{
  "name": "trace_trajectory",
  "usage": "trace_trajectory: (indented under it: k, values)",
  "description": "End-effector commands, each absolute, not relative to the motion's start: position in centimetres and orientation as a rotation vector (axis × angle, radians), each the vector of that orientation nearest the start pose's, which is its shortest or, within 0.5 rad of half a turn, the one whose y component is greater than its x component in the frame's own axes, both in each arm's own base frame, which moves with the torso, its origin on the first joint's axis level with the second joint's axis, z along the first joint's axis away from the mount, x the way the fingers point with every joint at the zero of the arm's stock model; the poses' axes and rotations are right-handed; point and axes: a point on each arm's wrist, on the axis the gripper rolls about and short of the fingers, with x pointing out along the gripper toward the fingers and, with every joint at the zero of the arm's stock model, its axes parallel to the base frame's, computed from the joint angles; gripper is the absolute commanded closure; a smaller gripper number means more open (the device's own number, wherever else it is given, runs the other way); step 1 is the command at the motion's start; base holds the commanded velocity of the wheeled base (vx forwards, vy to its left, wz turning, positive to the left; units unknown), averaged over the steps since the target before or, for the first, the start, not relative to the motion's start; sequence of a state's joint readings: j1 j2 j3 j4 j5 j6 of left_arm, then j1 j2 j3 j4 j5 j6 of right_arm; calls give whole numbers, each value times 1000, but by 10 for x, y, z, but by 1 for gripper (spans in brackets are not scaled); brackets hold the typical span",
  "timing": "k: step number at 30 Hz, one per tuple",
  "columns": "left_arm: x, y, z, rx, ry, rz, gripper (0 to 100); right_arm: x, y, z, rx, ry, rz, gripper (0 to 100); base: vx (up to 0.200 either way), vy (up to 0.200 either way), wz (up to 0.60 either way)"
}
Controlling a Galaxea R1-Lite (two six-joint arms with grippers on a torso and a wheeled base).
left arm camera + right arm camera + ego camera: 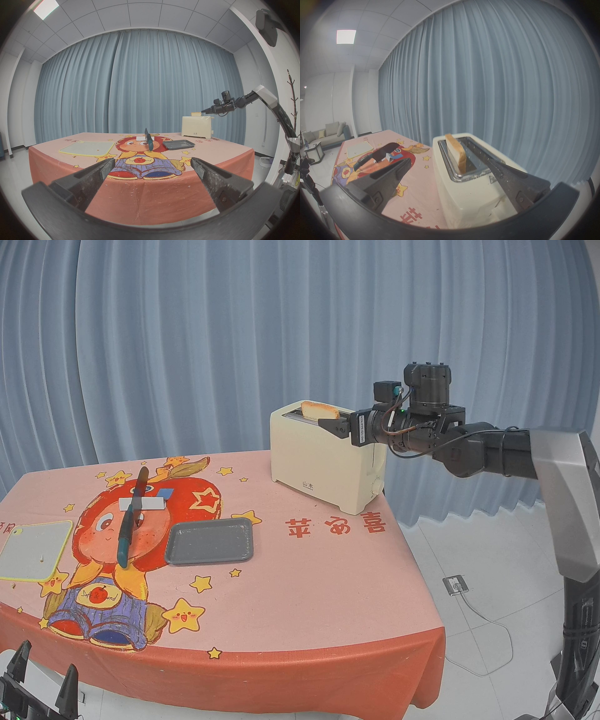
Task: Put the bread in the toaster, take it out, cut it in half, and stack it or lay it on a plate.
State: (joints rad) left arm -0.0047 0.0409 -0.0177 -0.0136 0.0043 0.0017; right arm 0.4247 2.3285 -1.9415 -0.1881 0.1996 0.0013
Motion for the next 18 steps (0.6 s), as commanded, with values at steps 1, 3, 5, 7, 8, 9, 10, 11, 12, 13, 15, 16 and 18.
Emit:
trace_trajectory:
  k: [1,3,5,7,8,9,10,11,12,13,15,16,18]
  values:
    - [-20,0,78,2,26,0,0,467,220,166,-32,268,628,0,0,0,0]
    - [-20,0,78,2,28,0,0,468,220,164,-39,259,628,0,0,0,0]
    - [-20,0,78,2,28,0,0,468,221,164,-37,252,630,0,0,0,0]
    - [-20,0,78,2,28,0,0,469,221,166,-35,226,626,0,0,0,0]
    - [-20,0,78,2,28,0,0,469,222,168,-33,205,626,0,0,0,0]
    - [-20,0,78,2,26,0,0,469,222,170,-30,184,625,0,0,0,0]
    - [-20,0,78,2,28,0,0,469,223,172,-27,169,626,0,0,0,0]
    - [-20,0,78,2,28,0,0,469,223,173,-24,155,625,0,0,0,0]
    - [-20,0,78,2,28,0,0,469,223,176,-22,144,625,0,0,0,0]
    - [-20,0,78,2,28,0,0,468,223,179,-21,132,624,0,0,0,0]
    - [-20,0,78,2,28,0,0,468,221,183,-17,114,621,0,0,0,0]
    - [-20,0,78,2,28,0,0,468,219,185,-16,108,618,0,0,0,0]
    - [-20,0,78,2,29,0,0,466,216,193,-14,89,613,0,0,0,0]
